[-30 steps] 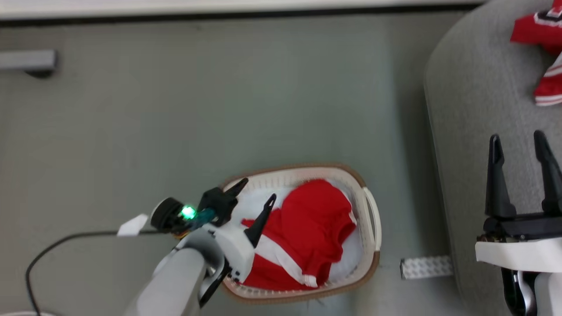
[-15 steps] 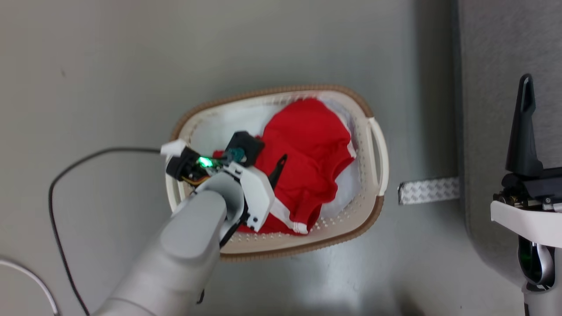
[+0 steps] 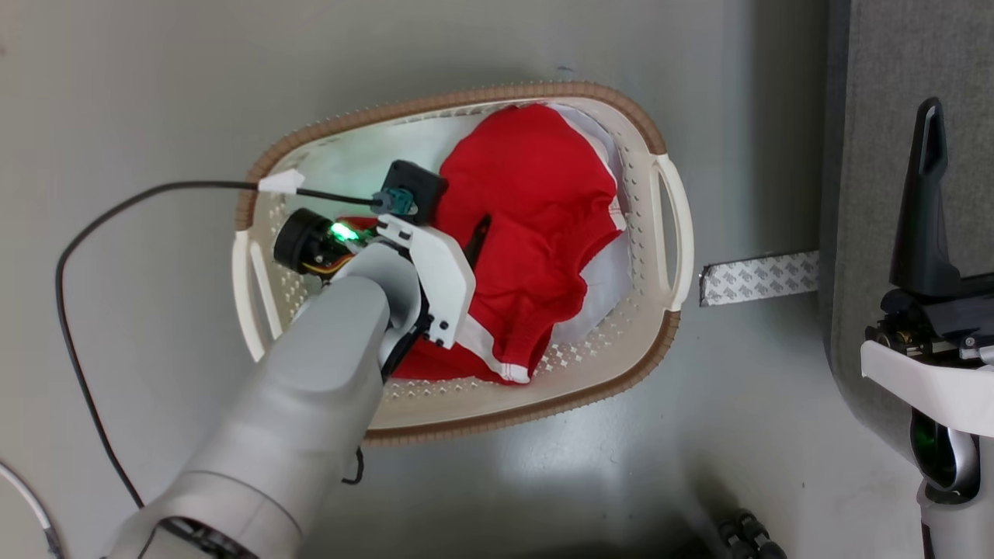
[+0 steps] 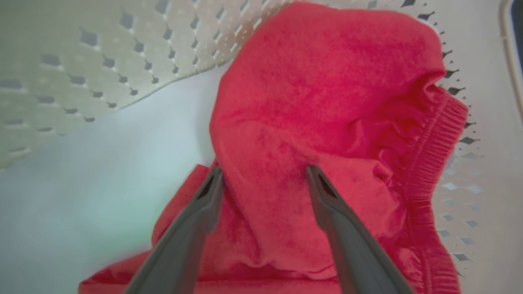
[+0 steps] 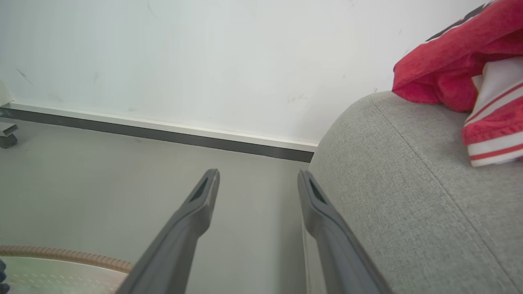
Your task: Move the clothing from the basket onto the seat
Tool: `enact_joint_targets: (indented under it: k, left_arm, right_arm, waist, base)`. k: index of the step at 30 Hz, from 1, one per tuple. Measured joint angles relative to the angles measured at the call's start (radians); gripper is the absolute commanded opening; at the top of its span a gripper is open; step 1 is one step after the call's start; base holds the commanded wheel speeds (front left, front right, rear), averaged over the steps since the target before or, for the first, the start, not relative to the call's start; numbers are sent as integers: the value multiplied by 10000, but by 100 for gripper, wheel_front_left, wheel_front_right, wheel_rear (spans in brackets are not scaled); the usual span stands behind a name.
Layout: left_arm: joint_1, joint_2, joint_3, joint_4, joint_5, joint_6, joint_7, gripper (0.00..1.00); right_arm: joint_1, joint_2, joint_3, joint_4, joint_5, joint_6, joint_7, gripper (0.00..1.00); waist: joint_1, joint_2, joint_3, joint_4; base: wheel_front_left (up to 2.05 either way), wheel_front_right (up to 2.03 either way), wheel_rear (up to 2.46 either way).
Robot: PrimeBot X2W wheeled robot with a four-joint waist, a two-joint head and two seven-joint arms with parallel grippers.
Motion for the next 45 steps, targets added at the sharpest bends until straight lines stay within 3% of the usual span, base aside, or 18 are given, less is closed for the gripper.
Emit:
enact_joint_targets:
  k: [8,9,10,11,17,26,34,45]
  left_arm:
    - [-244,0,-514,376,-405,102,-25,100]
    - [-259,0,-612,389,-431,100,-23,72]
    - [-268,-2,-690,393,-481,98,-29,15]
    - [-285,0,-796,397,-497,98,-73,0]
    - [-292,0,-1290,435,-619,96,-305,0]
    - [53,2,-1632,-263,-1787,-94,-1429,0]
    - [1396,113,-2339,-1724,-3302,-107,-2069,0]
    - [3501,1273,-2487,-3749,-4648,-38,-2326,0]
  right_arm:
    - [108,0,-10,-142,61,0,0,100]
    - [148,2,-8,-153,61,0,0,100]
    - [191,0,-10,-169,61,0,0,100]
    - [214,0,-10,-171,61,0,0,100]
    - [190,2,38,-173,23,0,0,100]
    - [44,6,-100,221,29,0,0,100]
    - [611,6,-546,894,25,0,0,100]
    - [1946,13,-614,2094,-75,0,0,100]
  waist:
    - [0,0,282,-116]
    - [0,0,296,-116]
    - [-1,0,310,-113]
    - [-1,0,325,-109]
    - [-1,1,310,-96]
    - [0,0,-373,54]
    - [-1,0,-1975,480]
    - [-4,0,-4956,1171]
  base:
    - [0,0,0]
    - [0,0,0]
    - [0,0,0]
    - [0,0,0]
    - [0,0,0]
    - [0,0,0]
    - [0,0,0]
    - [0,0,0]
